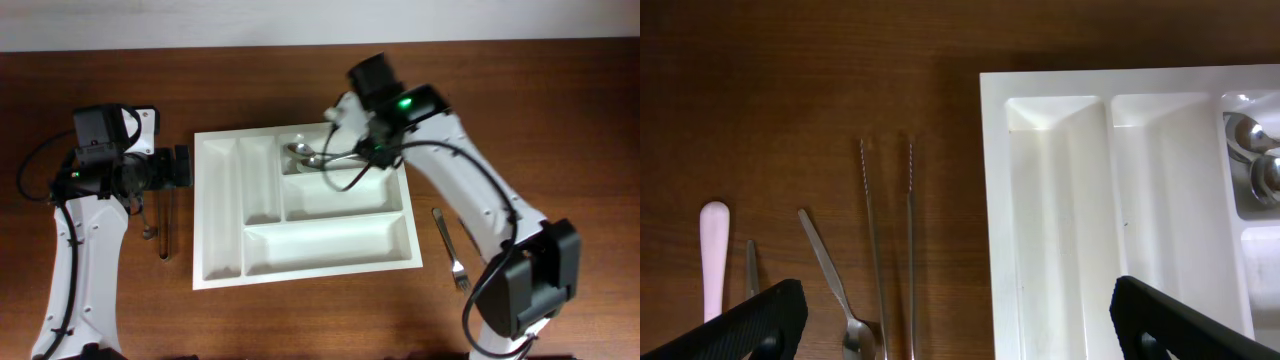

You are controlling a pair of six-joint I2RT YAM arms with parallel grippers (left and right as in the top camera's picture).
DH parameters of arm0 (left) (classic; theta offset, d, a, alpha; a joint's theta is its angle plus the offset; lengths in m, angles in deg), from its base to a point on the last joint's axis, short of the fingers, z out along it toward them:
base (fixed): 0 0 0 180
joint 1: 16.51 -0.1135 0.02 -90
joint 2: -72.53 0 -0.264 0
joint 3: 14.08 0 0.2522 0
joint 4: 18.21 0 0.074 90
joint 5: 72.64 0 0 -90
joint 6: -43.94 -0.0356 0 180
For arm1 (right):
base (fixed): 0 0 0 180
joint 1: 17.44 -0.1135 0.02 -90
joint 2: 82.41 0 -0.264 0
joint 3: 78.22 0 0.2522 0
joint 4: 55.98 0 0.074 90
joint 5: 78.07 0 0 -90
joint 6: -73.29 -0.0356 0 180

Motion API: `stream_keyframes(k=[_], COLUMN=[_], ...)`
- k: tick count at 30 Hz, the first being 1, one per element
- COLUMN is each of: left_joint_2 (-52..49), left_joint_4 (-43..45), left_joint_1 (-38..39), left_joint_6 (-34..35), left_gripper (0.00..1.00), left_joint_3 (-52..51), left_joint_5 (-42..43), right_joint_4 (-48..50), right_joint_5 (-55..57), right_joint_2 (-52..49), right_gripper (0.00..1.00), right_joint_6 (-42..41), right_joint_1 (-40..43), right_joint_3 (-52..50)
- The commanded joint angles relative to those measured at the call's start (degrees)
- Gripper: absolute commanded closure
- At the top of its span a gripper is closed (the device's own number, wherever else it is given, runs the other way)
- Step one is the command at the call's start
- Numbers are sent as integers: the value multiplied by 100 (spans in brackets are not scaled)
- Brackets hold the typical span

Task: Pack container
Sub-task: 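Place the fork into the tray's middle-right compartment and withdraw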

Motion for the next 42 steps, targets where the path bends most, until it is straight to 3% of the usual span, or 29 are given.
stream_keyframes(k=[1,8,15,17,20,21,22,28,34,39,42], left_joint_2=[-31,-31,-31,-31,-31,-31,-31,-31,-31,-31,-31], left_joint_4=[-4,-4,-4,-4,-4,-4,-4,-4,-4,-4,-4], left_joint_1=[-22,-22,-22,-22,-22,-22,-22,-22,-22,-22,-22], left_joint_6=[-94,-96,-94,-94,-94,-94,-94,-94,-94,-94,-94], left_gripper=[1,1,1,1,1,1,1,1,1,1,1], left_joint_3=[127,127,127,127,127,127,127,127,127,127,127], left_joint_5=[-39,-39,-39,-39,-39,-39,-39,-39,-39,-39,-39], right_joint_4=[0,24,20,28,57,68,76,186,177,59,-190], right_joint_5=[-428,-481,-391,-328,-212,-96,37,664,1462,1550,1499], right_joint_2=[-26,-621,-1274,-1283,-1235,-1204,-1178,-922,-756,-564,-273], right_gripper=[96,96,94,70,62,47,40,41,37,30,28], right_joint_6=[210,778,754,754,752,750,750,706,702,-678,-1099], right_joint_1=[-476,-1270,-1320,-1325,-1325,-1325,-1325,-1322,-1279,-916,-551], right_joint_3=[72,28,28,28,55,74,92,350,1539,2857,3338])
